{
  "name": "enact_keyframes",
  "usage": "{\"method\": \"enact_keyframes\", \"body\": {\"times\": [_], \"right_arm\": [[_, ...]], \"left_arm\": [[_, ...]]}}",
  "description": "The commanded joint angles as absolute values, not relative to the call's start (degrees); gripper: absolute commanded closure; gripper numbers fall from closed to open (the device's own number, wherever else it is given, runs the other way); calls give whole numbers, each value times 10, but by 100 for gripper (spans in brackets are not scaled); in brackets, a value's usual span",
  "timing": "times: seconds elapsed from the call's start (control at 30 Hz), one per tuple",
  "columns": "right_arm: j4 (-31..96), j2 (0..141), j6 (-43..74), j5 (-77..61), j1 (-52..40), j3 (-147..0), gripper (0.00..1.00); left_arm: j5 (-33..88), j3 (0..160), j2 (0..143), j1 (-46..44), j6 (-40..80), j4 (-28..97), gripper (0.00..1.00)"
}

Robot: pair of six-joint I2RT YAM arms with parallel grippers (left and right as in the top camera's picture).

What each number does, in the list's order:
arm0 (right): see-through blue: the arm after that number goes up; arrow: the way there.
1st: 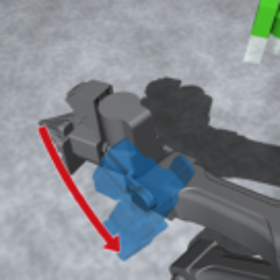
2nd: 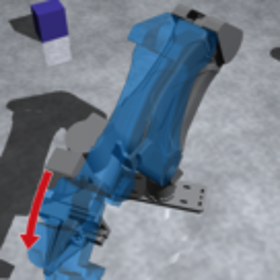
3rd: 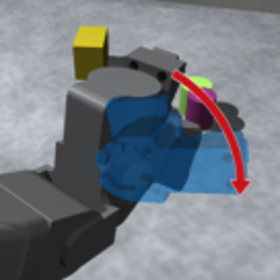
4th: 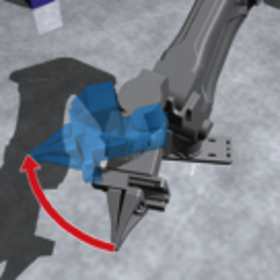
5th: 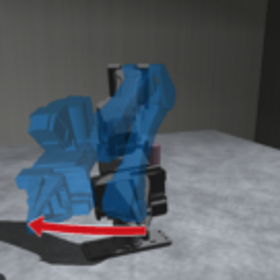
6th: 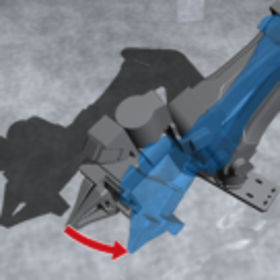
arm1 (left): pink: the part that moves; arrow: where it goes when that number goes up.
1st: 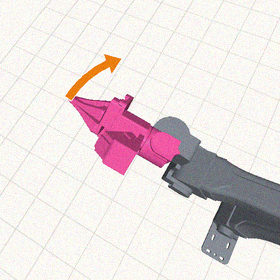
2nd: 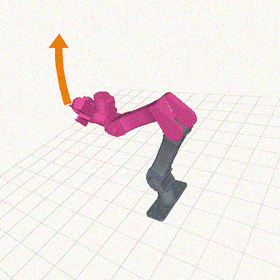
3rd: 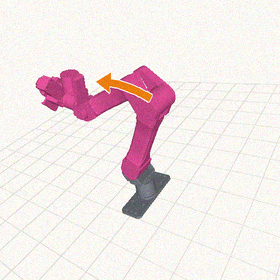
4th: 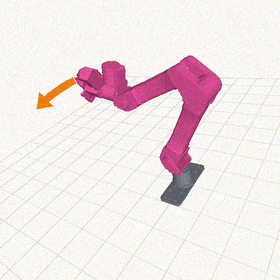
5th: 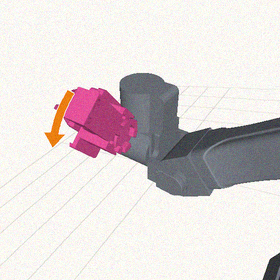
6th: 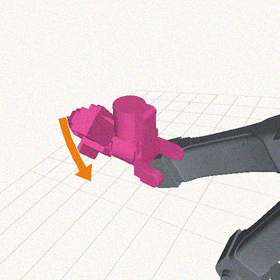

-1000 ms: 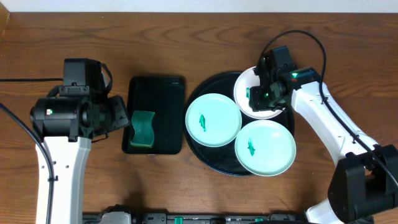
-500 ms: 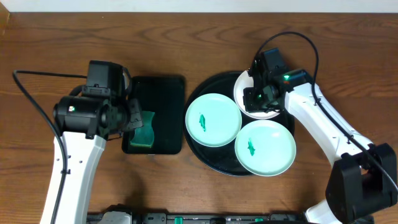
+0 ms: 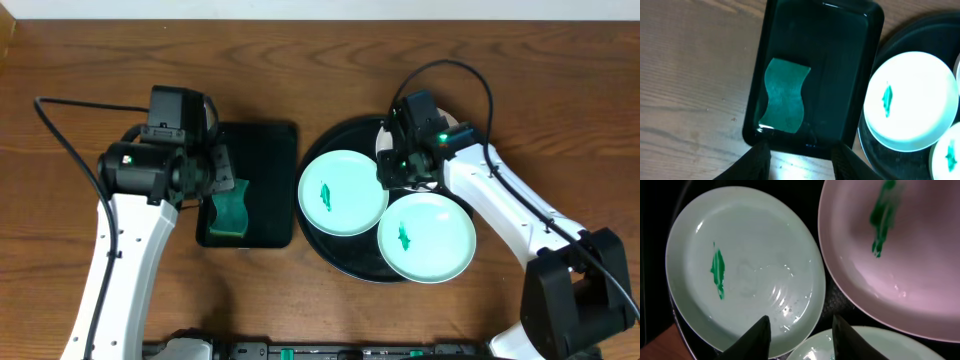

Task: Clean dirty plates on tray and stack at the side
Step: 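Grasp the pink plate rim with the right gripper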

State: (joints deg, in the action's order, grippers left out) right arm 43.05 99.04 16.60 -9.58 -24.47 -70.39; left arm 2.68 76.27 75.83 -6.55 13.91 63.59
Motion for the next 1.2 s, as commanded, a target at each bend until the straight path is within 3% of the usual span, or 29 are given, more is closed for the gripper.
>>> {"method": "enact_keyframes", "body": {"times": [0.0, 0.27, 0.5, 0.8, 0.93, 1.17], "right_arm": [[426, 998, 185, -85, -252, -694, 63], [410, 998, 216, -62, -256, -676, 63], [407, 999, 223, -46, -257, -673, 85], [401, 1004, 223, -45, -265, -670, 76], [391, 1005, 223, -45, -265, -658, 66], [377, 1005, 223, -45, -265, -641, 68]], "left_arm": [[26, 759, 764, -68, 149, 637, 58], [26, 759, 764, -68, 152, 637, 58], [25, 759, 764, -68, 151, 644, 58], [25, 759, 764, -68, 151, 631, 58], [25, 759, 764, -68, 151, 627, 58], [25, 759, 764, -68, 151, 627, 58]]}}
